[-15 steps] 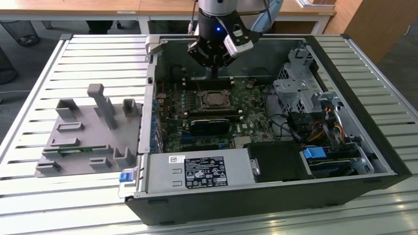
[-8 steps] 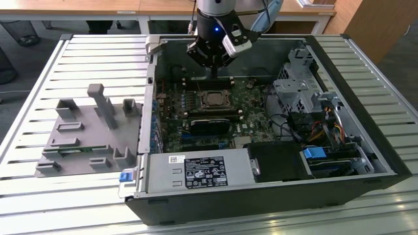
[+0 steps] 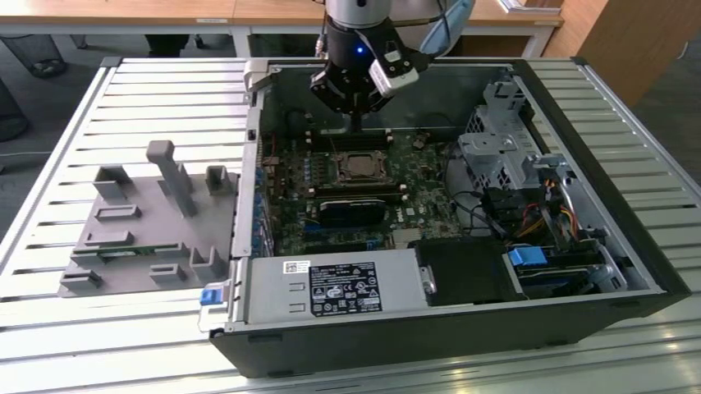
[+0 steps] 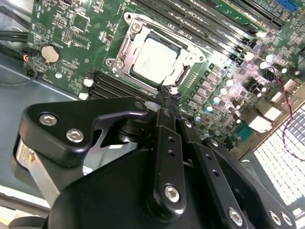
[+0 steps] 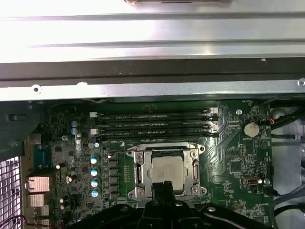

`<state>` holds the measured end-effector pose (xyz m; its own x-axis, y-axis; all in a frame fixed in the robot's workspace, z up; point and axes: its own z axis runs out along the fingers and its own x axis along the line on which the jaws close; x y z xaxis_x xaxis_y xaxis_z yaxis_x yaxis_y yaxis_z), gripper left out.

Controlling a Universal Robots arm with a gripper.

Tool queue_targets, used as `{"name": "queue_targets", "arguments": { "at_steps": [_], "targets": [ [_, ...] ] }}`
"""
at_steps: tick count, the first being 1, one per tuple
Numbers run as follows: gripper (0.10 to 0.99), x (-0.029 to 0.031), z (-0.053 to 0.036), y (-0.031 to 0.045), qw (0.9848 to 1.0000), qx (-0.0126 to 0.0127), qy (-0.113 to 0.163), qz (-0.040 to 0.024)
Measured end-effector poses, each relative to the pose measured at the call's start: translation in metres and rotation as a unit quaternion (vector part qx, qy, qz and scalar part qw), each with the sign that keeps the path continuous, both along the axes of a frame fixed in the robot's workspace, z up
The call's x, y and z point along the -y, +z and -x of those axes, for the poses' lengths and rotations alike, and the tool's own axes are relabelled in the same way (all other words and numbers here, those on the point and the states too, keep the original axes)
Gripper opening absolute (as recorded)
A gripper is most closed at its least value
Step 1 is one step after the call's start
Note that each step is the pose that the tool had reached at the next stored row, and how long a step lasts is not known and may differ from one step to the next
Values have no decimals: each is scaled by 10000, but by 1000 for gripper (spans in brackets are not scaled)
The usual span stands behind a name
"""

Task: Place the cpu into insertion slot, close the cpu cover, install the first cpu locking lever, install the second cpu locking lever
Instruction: 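Install the first cpu locking lever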

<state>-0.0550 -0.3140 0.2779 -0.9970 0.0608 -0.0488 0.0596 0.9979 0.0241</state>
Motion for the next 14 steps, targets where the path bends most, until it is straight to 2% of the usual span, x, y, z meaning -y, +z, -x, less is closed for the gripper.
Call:
{"name": "queue_targets", "arguments": {
  "at_steps": [7,14],
  "targets": [
    [106,-5,99,-26,10000,0,0,1],
    [106,-10,290,-65,10000,3,-38,0]
  ]
}}
